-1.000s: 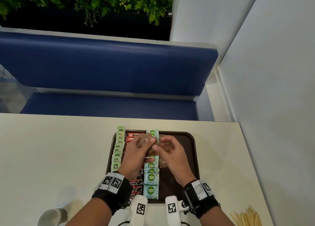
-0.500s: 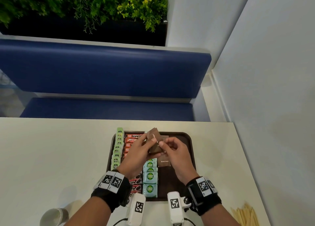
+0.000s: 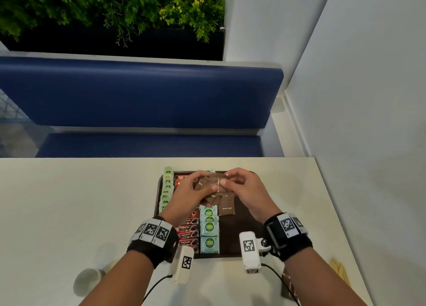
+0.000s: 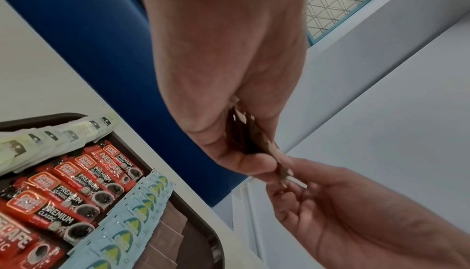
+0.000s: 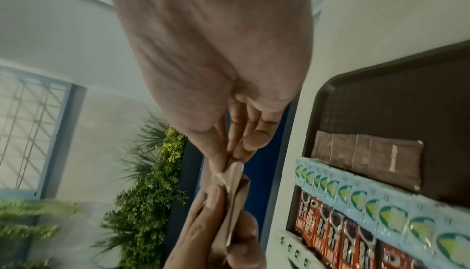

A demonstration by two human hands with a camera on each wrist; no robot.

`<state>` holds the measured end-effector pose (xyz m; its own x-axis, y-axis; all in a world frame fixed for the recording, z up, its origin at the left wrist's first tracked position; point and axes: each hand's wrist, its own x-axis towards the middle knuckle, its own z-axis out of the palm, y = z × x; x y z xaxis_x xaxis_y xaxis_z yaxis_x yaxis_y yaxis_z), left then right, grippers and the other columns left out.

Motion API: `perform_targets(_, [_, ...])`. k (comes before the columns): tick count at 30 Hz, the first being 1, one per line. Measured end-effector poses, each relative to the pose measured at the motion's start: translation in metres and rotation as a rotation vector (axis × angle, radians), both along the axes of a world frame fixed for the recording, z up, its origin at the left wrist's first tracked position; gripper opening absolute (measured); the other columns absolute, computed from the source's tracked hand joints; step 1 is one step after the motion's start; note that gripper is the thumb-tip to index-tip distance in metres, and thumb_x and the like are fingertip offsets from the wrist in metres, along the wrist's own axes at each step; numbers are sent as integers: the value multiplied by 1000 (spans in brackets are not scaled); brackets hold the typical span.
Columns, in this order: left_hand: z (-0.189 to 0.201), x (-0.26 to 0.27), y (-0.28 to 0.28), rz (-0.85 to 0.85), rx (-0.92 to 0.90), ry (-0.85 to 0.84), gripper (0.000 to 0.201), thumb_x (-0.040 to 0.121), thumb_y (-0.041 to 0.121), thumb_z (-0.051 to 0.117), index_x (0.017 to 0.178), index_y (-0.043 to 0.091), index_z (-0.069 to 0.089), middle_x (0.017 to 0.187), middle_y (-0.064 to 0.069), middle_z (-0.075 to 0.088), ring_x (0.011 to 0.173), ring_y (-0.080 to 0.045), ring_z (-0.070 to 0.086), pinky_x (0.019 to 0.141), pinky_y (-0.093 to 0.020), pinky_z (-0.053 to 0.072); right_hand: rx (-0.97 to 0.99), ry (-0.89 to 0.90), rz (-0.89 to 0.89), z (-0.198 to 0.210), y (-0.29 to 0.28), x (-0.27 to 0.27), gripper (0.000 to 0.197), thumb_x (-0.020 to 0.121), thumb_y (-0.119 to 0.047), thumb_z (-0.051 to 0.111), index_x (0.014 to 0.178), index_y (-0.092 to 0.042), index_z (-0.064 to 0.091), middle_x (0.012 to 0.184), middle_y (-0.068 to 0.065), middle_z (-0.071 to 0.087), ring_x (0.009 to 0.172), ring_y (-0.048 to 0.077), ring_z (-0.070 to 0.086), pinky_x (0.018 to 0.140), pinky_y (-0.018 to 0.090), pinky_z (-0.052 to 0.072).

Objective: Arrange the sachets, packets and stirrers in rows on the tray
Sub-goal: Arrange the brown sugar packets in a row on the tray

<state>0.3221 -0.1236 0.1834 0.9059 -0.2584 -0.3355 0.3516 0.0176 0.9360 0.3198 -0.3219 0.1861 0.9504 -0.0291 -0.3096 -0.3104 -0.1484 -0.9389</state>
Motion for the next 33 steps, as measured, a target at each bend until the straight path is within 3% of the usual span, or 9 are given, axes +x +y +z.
perform_targets(3, [1, 0, 0, 117, 19, -32, 31, 95, 13, 81, 124, 19, 71, 113, -12, 78, 90, -30, 81, 74, -41, 67, 160, 76, -80, 2, 2, -7, 16, 93, -10, 78, 106, -7, 70, 98, 12, 77, 82, 17, 72, 72, 28, 58])
perform_targets(9, [-1, -2, 1, 165, 76, -127, 32, 95, 15, 81, 124, 24, 71, 118, -1, 74, 102, -16, 77, 81, -34, 67, 318, 167, -191, -1, 12, -25, 24, 95, -6, 73, 118, -1, 67, 105, 20, 78, 89, 26, 72, 97, 45, 58])
perform_targets(12, [-4, -2, 2, 168, 139, -180, 32, 94, 15, 82, 122, 27, 72, 116, 7, 75, 108, -11, 73, 87, -32, 65, 326, 186, -177, 2, 17, -30, 26, 96, -6, 72, 121, 0, 65, 107, 19, 78, 94, 30, 76, 100, 48, 58])
perform_targets(14, [-4, -1, 4, 152, 171, -219, 31, 94, 15, 81, 120, 29, 72, 115, 11, 75, 108, -7, 71, 88, -30, 64, 265, 182, -128, 5, 16, -31, 23, 98, -12, 72, 120, -6, 67, 105, 11, 80, 98, 28, 78, 94, 43, 61])
perform_targets(18, [-5, 6, 9, 67, 232, -250, 32, 94, 16, 82, 119, 33, 73, 115, 16, 75, 110, -3, 70, 92, -34, 64, 29, 94, -84, 6, 3, -31, 11, 98, -22, 73, 106, -15, 74, 96, -2, 79, 86, 8, 76, 71, 19, 58])
perform_targets(22, [-8, 9, 7, 55, 265, -236, 31, 94, 18, 82, 119, 33, 73, 114, 14, 75, 109, -6, 71, 90, -33, 65, -70, 94, -29, -8, -13, -23, 8, 96, -22, 77, 102, -18, 76, 93, -2, 79, 80, 6, 73, 67, 16, 54])
perform_targets(25, [-12, 7, 9, 149, 266, -197, 29, 95, 15, 80, 119, 30, 71, 113, 11, 73, 105, -7, 70, 79, -18, 62, -98, 109, -152, -34, -30, -18, 4, 97, -19, 74, 100, -16, 76, 90, 5, 78, 77, 12, 69, 66, 21, 52])
perform_targets(28, [-18, 6, 15, 192, 248, -133, 29, 95, 14, 81, 117, 30, 72, 112, 8, 75, 103, -10, 72, 78, -24, 64, -138, 238, -252, -78, -44, -21, 5, 98, -16, 72, 95, -19, 74, 92, 4, 74, 86, 18, 64, 77, 29, 51])
perform_targets(33, [-29, 4, 26, 207, 288, -76, 30, 94, 16, 82, 116, 33, 71, 111, 14, 73, 103, -7, 71, 82, -26, 61, -261, 403, -231, -155, -37, -38, 7, 93, -20, 80, 89, -24, 75, 101, 2, 76, 103, 24, 68, 98, 37, 51])
